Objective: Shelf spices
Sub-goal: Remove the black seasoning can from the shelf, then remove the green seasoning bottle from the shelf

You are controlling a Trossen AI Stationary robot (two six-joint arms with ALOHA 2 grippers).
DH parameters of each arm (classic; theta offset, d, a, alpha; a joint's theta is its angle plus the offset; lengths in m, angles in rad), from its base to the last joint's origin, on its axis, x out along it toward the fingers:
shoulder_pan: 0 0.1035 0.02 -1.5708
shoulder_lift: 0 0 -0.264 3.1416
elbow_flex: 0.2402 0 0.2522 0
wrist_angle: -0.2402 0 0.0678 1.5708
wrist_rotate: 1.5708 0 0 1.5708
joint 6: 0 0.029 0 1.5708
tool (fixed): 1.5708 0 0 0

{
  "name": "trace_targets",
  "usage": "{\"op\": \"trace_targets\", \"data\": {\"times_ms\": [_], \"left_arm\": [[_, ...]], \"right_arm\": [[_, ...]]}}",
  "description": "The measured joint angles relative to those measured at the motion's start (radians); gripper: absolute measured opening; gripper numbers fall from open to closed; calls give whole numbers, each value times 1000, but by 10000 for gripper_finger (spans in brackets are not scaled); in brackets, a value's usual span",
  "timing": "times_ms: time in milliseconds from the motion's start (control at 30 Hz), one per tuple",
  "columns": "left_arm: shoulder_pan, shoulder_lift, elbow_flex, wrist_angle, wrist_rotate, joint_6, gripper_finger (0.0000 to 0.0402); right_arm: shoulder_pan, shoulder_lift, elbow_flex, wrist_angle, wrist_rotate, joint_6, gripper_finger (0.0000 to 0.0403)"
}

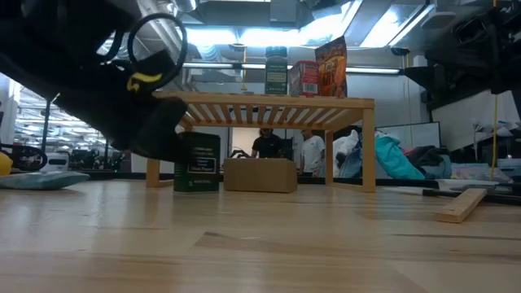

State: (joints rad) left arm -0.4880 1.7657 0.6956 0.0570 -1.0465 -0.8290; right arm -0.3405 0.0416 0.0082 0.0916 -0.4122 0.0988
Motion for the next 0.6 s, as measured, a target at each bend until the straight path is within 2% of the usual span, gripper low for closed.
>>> {"op": "trace_targets", "data": {"times_ms": [333,500,600], "left_arm": [[11,0,0,-204,-58,-163,0],[6,0,0,-196,-54,-164,0],[-23,-1,0,-138,-30,-146,1]], "right_arm": [[0,0,0,-17,1,-1,250],[0,0,0,-18,1,-1,250],[0,0,0,-19,1,-1,250]]}}
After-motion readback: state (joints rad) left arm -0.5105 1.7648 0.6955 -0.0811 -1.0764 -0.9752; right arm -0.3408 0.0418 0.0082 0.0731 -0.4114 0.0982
